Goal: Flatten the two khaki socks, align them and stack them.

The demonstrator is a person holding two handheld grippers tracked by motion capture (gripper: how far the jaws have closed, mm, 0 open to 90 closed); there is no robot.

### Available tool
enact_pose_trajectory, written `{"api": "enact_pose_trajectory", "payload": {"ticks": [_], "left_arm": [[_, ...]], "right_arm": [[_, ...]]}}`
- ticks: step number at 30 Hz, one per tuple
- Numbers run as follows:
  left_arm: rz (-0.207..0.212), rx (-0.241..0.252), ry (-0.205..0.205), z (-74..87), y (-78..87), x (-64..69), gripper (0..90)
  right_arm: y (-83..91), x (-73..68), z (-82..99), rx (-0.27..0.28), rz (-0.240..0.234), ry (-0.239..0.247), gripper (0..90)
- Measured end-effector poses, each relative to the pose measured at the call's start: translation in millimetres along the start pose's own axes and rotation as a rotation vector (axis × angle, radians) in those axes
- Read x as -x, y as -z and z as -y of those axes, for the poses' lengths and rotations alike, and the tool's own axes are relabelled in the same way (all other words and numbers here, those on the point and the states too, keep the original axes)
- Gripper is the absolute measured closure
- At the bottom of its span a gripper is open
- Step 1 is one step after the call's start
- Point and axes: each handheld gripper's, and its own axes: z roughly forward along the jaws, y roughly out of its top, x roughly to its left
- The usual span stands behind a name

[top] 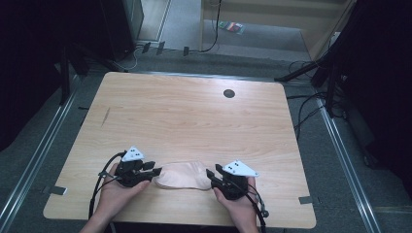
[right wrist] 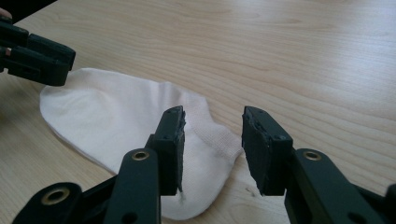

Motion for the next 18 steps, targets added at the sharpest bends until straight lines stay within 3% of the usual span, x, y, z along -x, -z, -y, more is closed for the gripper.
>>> {"api": "enact_pose_trajectory", "payload": {"ticks": [2,7,14,18], "left_arm": [[-0.006,-0.009,0.007,2.4,-0.8,-1.2,60.8],[-0.009,-0.041,0.011,10.4,-6.5,-3.4,73.9],[-0.018,-0.028,0.014,11.3,-10.6,-2.0,84.3],[-0.032,-0.007,0.033,10.1,-13.8,-4.1,85.6]], "right_arm": [[-3.3,-0.1,2.3,-0.022,0.020,0.008,61.9],[-17.8,-2.3,9.1,-0.089,0.033,0.026,69.6],[-25.7,-1.5,12.6,-0.120,0.063,0.059,79.6],[-33.1,5.1,9.0,-0.106,0.088,0.054,86.2]]}}
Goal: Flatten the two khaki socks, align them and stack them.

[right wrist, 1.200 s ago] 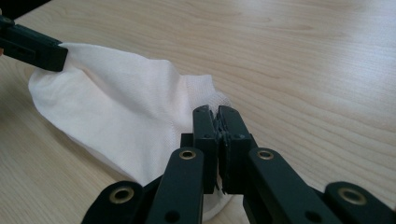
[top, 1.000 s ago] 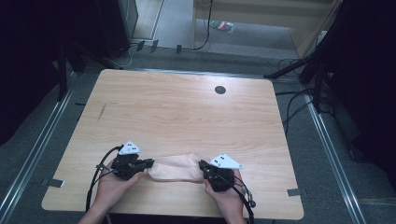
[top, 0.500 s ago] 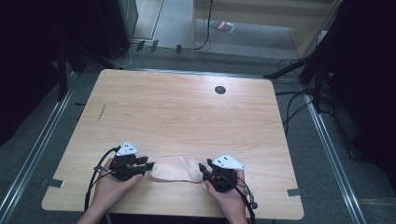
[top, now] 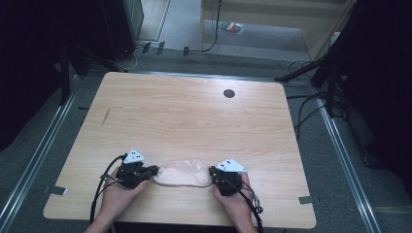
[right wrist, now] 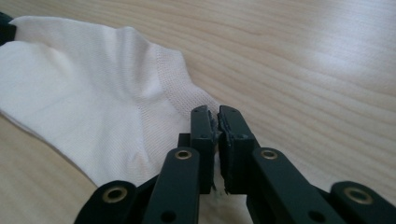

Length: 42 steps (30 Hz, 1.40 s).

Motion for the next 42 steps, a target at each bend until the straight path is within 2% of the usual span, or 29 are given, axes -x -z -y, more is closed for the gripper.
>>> {"api": "enact_pose_trajectory", "payload": {"ticks": [2,4,6,8,9,10,11,12,14,15,16,17,20,22,23,29,30,39,42], "left_arm": [[0.002,0.019,0.003,0.0,-0.7,-0.7,84.7],[0.006,0.041,0.013,0.4,0.5,-2.2,73.3],[0.030,0.093,0.025,1.9,4.7,-6.6,61.3],[0.030,0.135,0.046,2.9,8.7,-11.6,48.0],[0.022,0.146,0.052,3.0,10.2,-13.9,32.4],[0.013,0.155,0.055,3.3,11.9,-16.0,32.4],[0.005,0.174,0.059,3.9,14.0,-18.0,19.8],[0.001,0.191,0.067,4.4,15.8,-19.8,19.8],[-0.014,0.231,0.091,5.3,21.9,-24.3,13.2],[-0.025,0.272,0.099,6.0,27.9,-28.4,10.3],[-0.025,0.272,0.099,6.0,27.9,-28.4,7.5],[-0.028,0.295,0.094,7.0,32.2,-32.2,2.2],[-0.024,0.311,0.103,8.9,35.9,-36.3,0.0],[-0.038,0.326,0.116,10.4,39.6,-39.3,0.0],[-0.041,0.342,0.117,11.9,43.3,-43.2,0.0],[-0.079,0.370,0.138,17.5,53.4,-54.1,0.0],[-0.091,0.373,0.143,20.5,57.7,-59.5,0.0],[-0.136,0.386,0.165,32.9,72.8,-76.6,0.0],[-0.159,0.382,0.161,37.2,77.2,-83.6,0.0]], "right_arm": [[-1.6,1.4,-1.1,0.004,0.002,-0.003,86.3],[-2.8,3.8,-2.5,0.018,0.000,-0.010,82.9],[-1.0,5.3,-3.2,0.045,-0.010,-0.016,70.1],[2.0,6.5,-3.8,0.074,-0.010,-0.007,54.7],[5.5,8.4,-5.1,0.091,-0.002,0.000,40.9],[5.5,8.4,-5.1,0.091,-0.002,0.000,40.9],[9.7,9.7,-6.3,0.112,0.049,0.004,33.8],[9.7,9.7,-6.3,0.112,0.049,0.004,33.8],[14.7,12.4,-8.6,0.137,0.062,-0.008,24.3],[18.9,15.2,-11.2,0.148,0.074,-0.017,11.5],[18.9,15.2,-11.2,0.148,0.074,-0.017,11.5],[22.0,17.9,-12.5,0.144,0.074,-0.019,0.0],[25.3,22.9,-12.9,0.152,0.071,-0.026,0.0],[28.1,27.2,-13.0,0.154,0.073,-0.041,0.0],[31.7,31.7,-12.7,0.160,0.089,-0.043,0.0],[41.2,43.3,-11.4,0.184,0.106,-0.054,0.0],[42.6,45.8,-10.5,0.186,0.110,-0.055,0.0],[50.5,60.5,-5.5,0.186,0.128,-0.071,0.0],[53.8,67.4,-2.9,0.187,0.137,-0.075,0.0]]}}
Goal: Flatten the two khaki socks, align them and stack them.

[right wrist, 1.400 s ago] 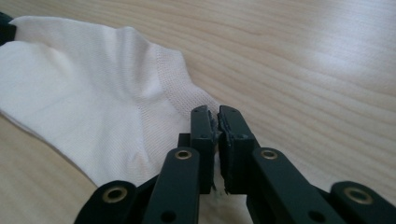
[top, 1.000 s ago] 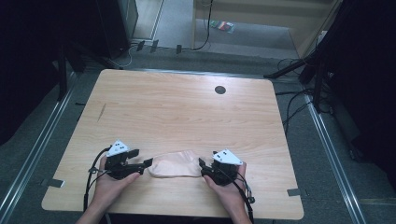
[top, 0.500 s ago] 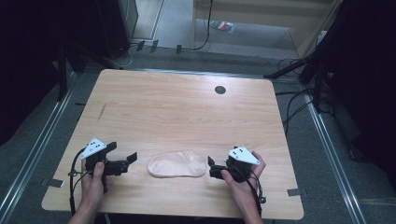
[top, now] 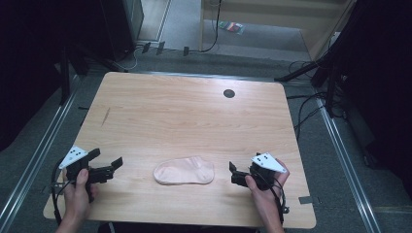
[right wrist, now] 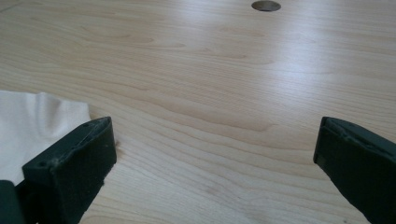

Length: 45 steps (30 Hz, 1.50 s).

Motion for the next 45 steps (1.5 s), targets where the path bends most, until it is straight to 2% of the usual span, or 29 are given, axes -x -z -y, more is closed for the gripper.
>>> {"api": "enact_pose_trajectory", "payload": {"ticks": [3,7,12,14,15,16,17,18,20,24,27,28,29,33,34,35,39,41,42,45], "left_arm": [[-0.026,-0.008,-0.007,3.2,4.3,-8.7,0.0],[-0.040,-0.010,-0.013,5.9,8.3,-14.7,0.0],[-0.075,-0.008,0.000,9.4,17.7,-28.6,0.0],[-0.080,-0.008,0.000,10.1,20.2,-31.9,0.0],[-0.086,-0.008,0.002,10.8,21.9,-34.1,0.0],[-0.093,-0.008,0.002,11.5,23.7,-36.4,0.0],[-0.096,-0.011,0.002,12.1,25.6,-38.9,0.0],[-0.100,-0.010,0.008,13.0,27.1,-40.8,0.0],[-0.118,-0.011,0.008,14.7,31.1,-46.5,0.0],[-0.128,-0.012,0.009,16.6,35.3,-53.3,0.0],[-0.140,-0.012,0.009,17.7,38.2,-58.3,0.0],[-0.161,-0.009,-0.001,18.2,40.4,-61.0,0.0],[-0.161,-0.009,-0.001,18.2,40.4,-61.0,0.0],[-0.182,-0.008,-0.015,19.9,44.3,-67.2,0.0],[-0.182,-0.008,-0.015,19.9,44.3,-67.2,0.0],[-0.185,-0.014,-0.014,21.3,45.1,-70.2,0.0],[-0.184,-0.005,-0.009,21.7,47.0,-72.7,0.0],[-0.177,-0.003,-0.014,22.3,48.8,-73.9,0.0],[-0.176,-0.001,-0.014,22.8,49.3,-74.1,0.0],[-0.154,0.001,-0.016,24.5,48.6,-75.2,0.0]], "right_arm": [[2.9,5.4,2.8,-0.003,0.010,-0.002,0.0],[7.2,13.5,7.8,-0.012,0.033,-0.007,0.0],[16.3,30.9,14.7,-0.013,0.068,-0.017,0.0],[17.2,32.9,15.5,-0.014,0.070,-0.025,0.0],[19.9,39.8,17.9,-0.016,0.082,-0.030,0.0],[19.9,39.8,17.9,-0.016,0.082,-0.030,0.0],[22.7,46.5,20.2,-0.012,0.084,-0.034,0.0],[22.7,46.5,20.2,-0.012,0.084,-0.034,0.0],[27.0,56.0,24.4,-0.012,0.097,-0.051,0.0],[32.4,68.0,29.6,-0.008,0.112,-0.071,0.0],[40.0,82.5,35.8,0.000,0.158,-0.086,0.0],[41.7,86.2,37.3,-0.001,0.165,-0.096,0.0],[41.7,86.2,37.3,-0.001,0.165,-0.096,0.0],[50.0,105.0,47.2,0.000,0.195,-0.114,0.0],[50.0,105.0,47.2,0.000,0.195,-0.114,0.0],[54.0,112.1,52.0,-0.005,0.206,-0.123,0.0],[61.9,123.0,59.4,-0.002,0.216,-0.152,0.0],[63.5,124.5,60.5,-0.001,0.217,-0.156,0.0],[65.7,126.5,62.1,0.002,0.209,-0.167,0.0],[66.9,127.1,64.3,0.012,0.191,-0.161,0.0]]}}
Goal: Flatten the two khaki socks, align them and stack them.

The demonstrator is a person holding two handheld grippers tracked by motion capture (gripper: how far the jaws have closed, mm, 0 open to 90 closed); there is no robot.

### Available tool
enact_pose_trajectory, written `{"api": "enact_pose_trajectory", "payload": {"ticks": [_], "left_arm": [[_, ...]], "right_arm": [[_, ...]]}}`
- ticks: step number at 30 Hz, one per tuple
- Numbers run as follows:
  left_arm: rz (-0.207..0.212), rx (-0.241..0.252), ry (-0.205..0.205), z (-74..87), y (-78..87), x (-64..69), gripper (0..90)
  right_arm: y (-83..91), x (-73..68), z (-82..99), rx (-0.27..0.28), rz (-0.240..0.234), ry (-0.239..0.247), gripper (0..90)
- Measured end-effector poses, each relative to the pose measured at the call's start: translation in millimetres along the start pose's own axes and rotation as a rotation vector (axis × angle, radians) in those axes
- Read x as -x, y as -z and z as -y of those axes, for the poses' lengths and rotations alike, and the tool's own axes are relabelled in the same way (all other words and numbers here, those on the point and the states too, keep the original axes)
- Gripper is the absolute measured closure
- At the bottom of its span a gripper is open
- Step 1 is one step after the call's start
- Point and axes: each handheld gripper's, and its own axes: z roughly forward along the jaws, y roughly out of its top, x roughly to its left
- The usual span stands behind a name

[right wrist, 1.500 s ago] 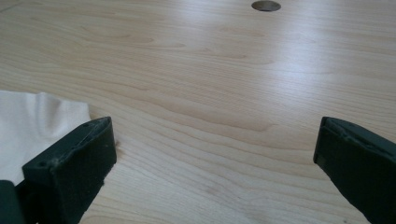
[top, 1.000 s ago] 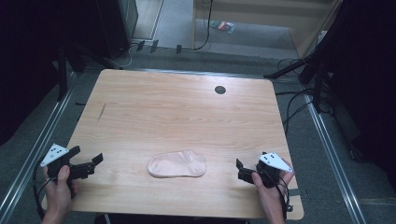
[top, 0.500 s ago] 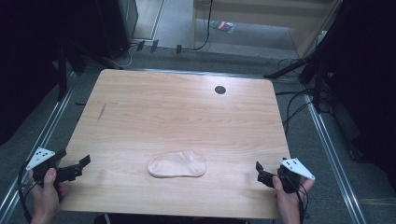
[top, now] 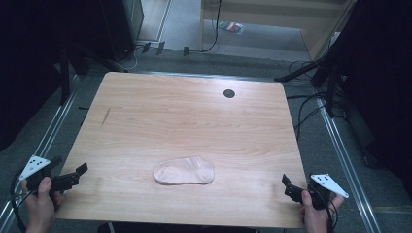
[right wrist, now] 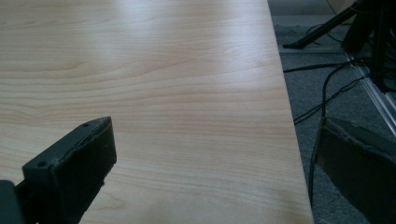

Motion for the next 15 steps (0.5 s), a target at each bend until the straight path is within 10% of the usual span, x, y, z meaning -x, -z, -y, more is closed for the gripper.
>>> {"api": "enact_pose_trajectory", "payload": {"ticks": [15], "left_arm": [[-0.013,-0.027,-0.027,2.5,-7.9,7.4,0.0]], "right_arm": [[-2.2,4.7,-0.1,0.002,-0.010,-0.055,0.0]]}}
